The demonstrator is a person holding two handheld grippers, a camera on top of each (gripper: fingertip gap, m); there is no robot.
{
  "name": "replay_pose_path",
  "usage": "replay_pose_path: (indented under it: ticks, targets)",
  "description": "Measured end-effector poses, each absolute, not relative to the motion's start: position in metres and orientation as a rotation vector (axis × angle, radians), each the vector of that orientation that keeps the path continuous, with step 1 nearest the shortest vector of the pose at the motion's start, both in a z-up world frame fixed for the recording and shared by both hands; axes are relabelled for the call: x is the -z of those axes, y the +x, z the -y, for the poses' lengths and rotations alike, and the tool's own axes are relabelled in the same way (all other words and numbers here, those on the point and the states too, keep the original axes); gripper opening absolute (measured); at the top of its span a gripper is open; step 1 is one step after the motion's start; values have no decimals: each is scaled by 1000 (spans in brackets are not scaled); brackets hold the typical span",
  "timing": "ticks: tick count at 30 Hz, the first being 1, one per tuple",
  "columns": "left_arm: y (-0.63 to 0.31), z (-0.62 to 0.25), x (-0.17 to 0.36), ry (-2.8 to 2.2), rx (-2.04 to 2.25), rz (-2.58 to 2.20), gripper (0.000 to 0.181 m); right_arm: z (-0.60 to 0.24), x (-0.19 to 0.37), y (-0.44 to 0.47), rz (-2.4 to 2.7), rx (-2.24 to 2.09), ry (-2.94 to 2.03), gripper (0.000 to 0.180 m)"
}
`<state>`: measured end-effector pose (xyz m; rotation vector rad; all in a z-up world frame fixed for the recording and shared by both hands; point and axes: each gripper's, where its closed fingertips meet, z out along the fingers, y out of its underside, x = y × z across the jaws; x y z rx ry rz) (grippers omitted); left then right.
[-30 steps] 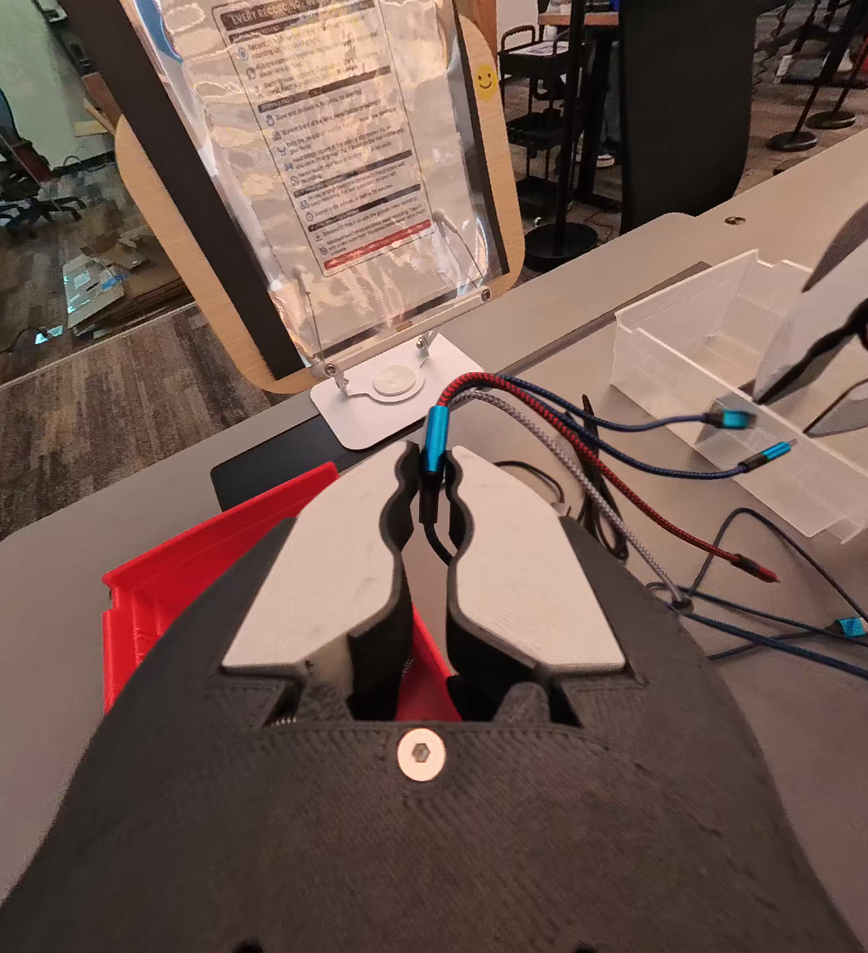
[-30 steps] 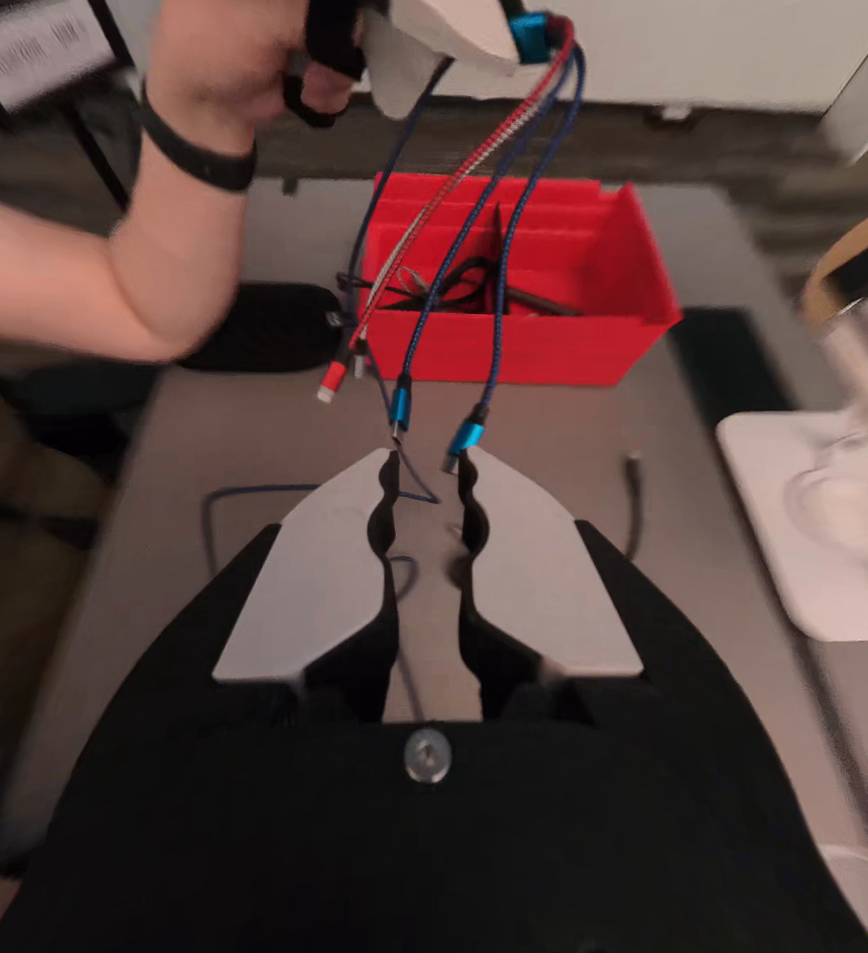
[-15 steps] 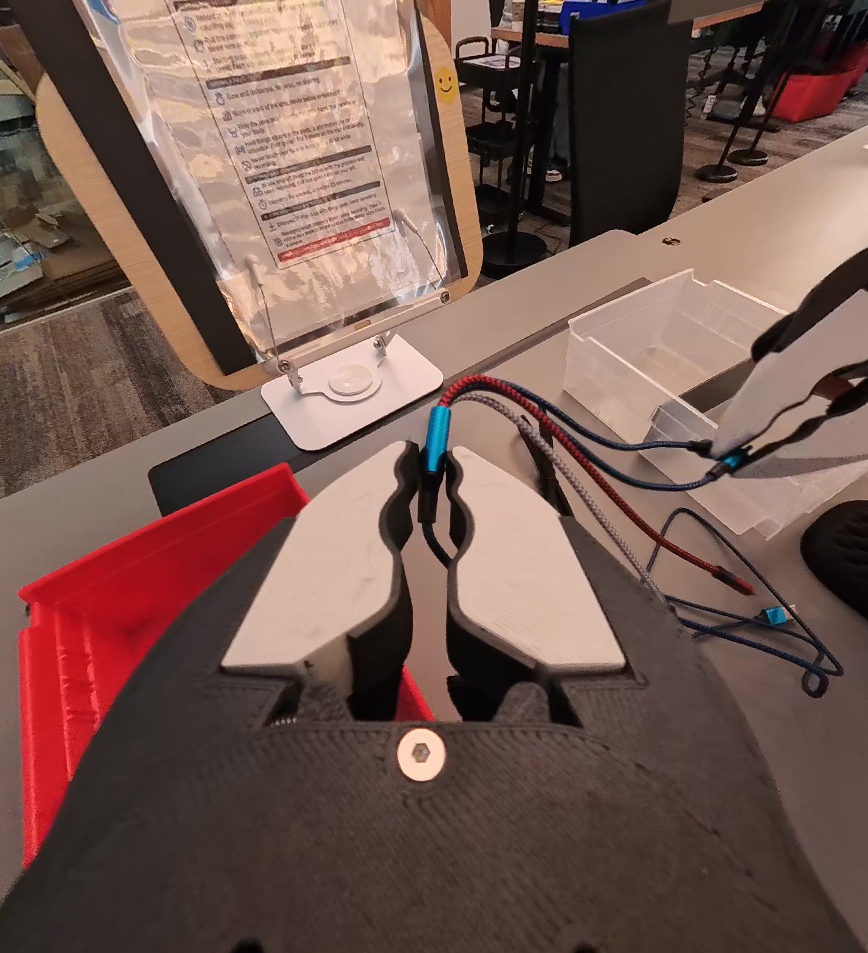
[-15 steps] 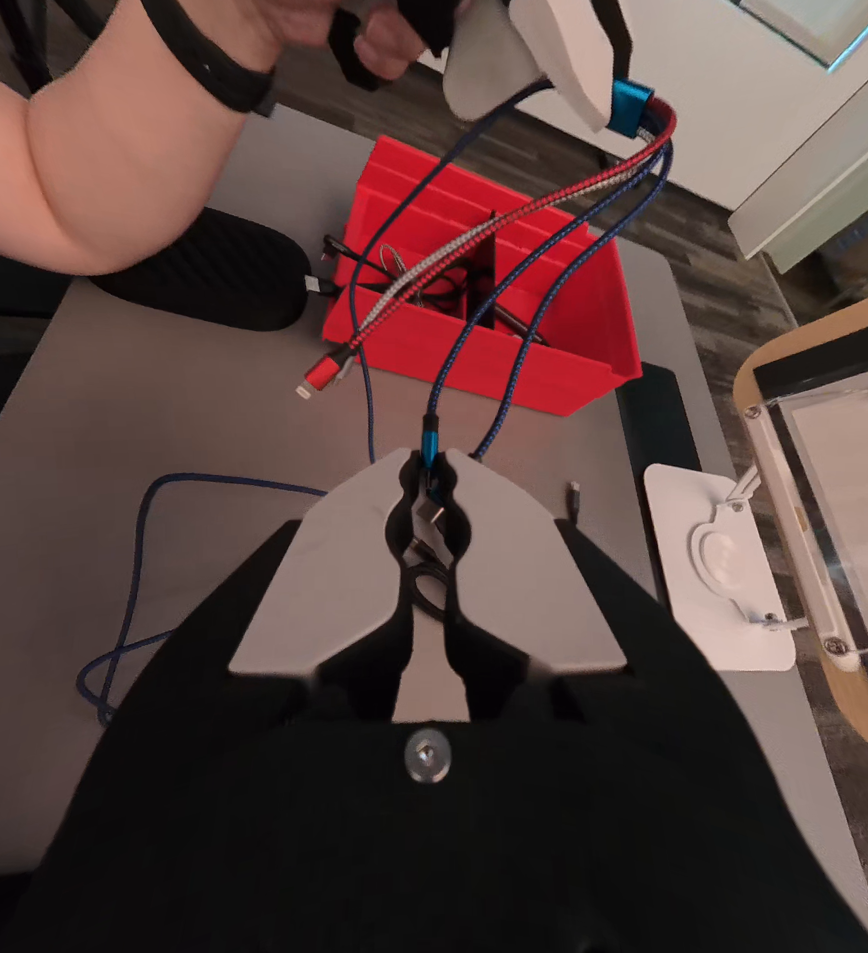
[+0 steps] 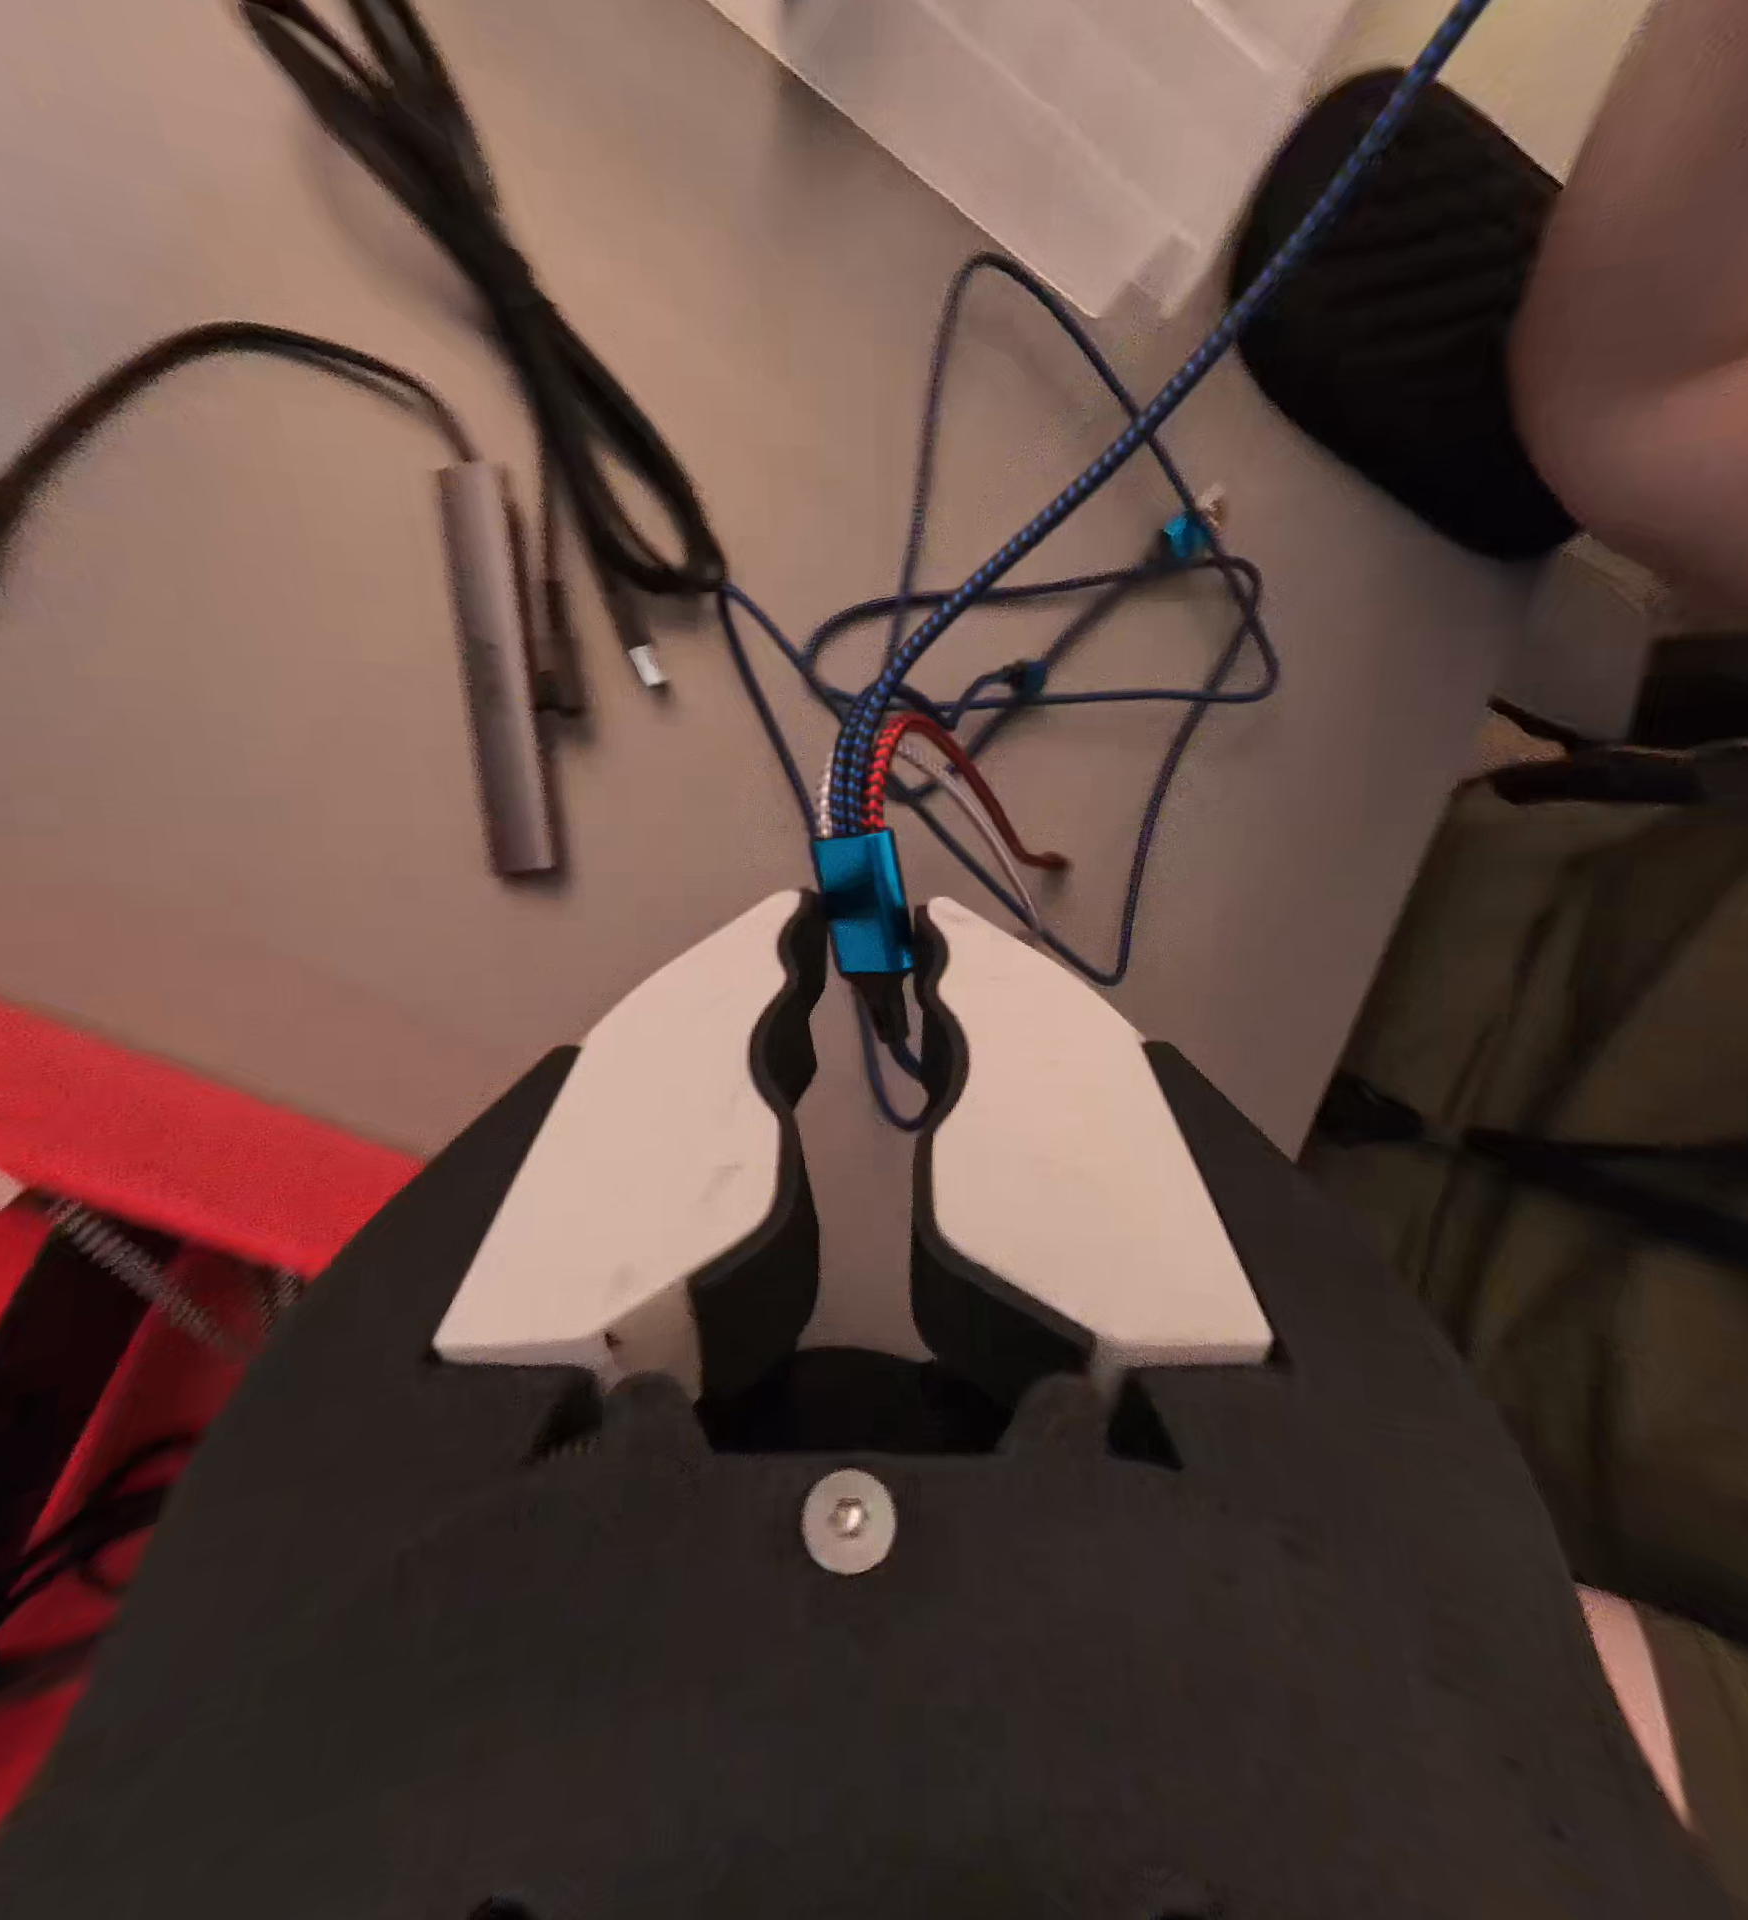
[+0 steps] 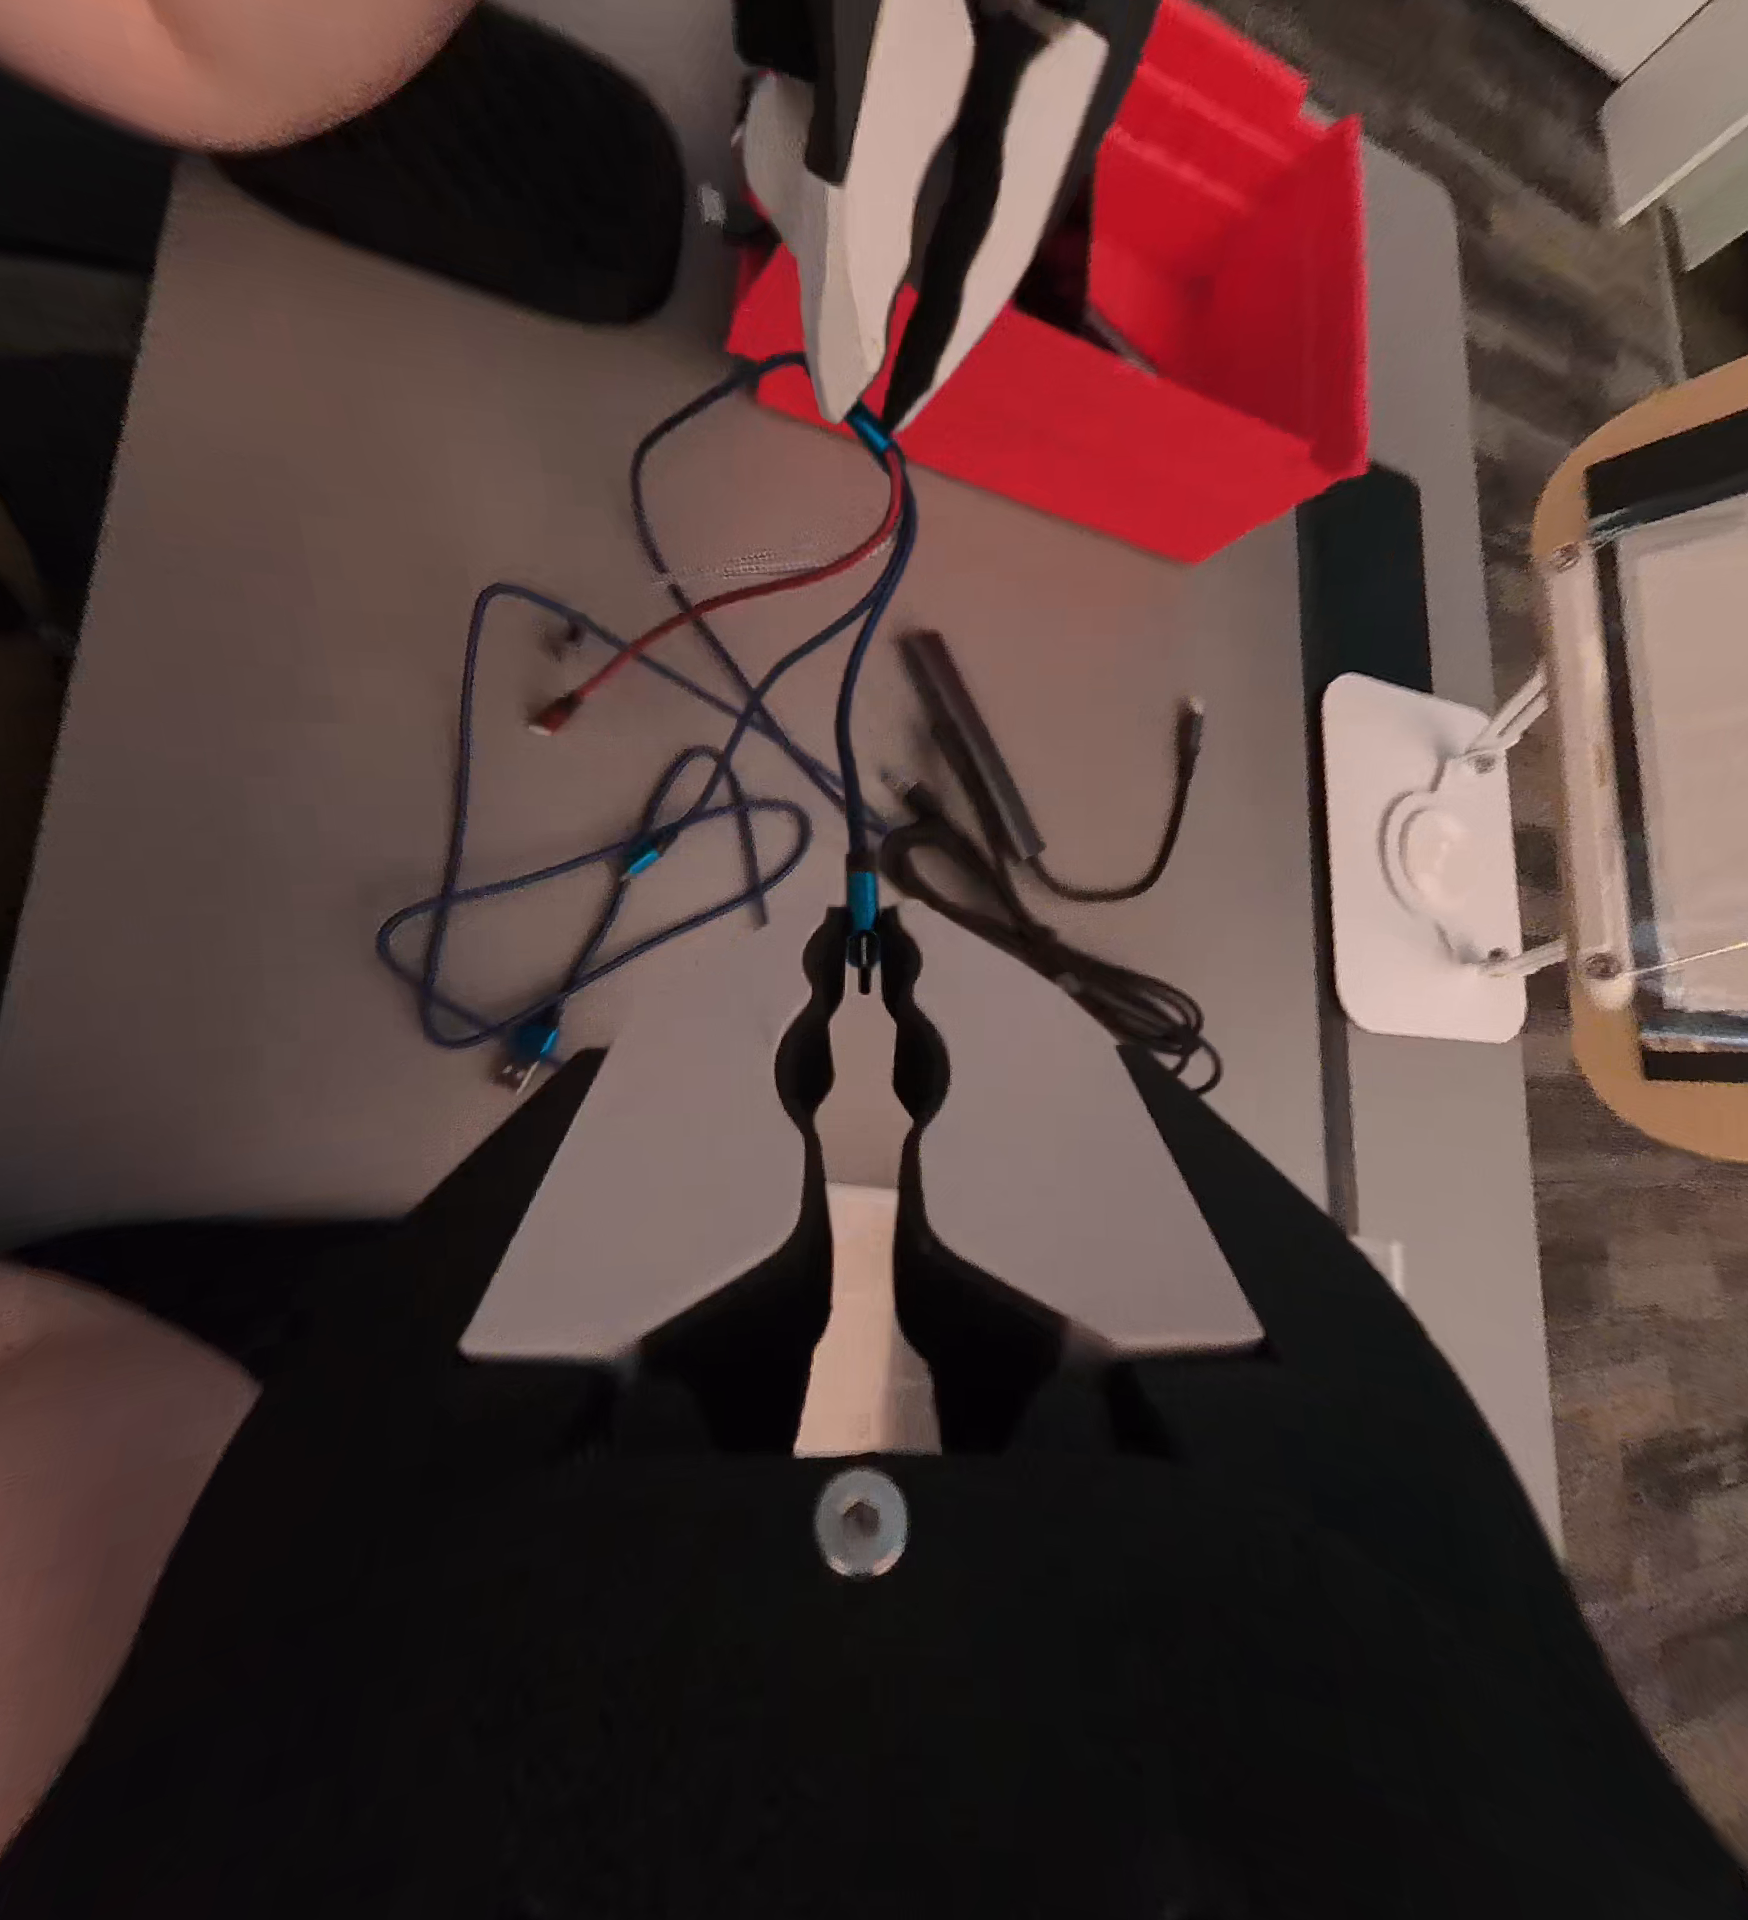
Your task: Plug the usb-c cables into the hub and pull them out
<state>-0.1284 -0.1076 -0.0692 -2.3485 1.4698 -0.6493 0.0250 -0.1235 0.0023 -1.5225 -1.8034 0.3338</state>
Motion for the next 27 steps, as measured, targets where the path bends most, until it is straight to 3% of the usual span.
replay_pose_path:
  ticks: [3,8,13,17,20,27]
  targets:
    - [-101,117,77,-2357,820,-1520,38,136,2,36,1834,-320,-1562,6]
    - [-96,115,84,-2403,893,-1519,59,144,12,33,1905,-268,-1590,6]
    - [-108,103,58,-2346,1010,-1373,61,142,17,34,1923,-258,-1617,6]
    - [-105,57,-7,-1995,938,-1074,50,142,9,25,1909,-315,-1557,6]
    - [-82,71,-51,-1618,979,-1035,44,140,-2,10,1873,-381,-1504,6]
    - [-29,128,-18,-1541,902,-1393,45,130,-8,-16,1811,-433,-1492,7]
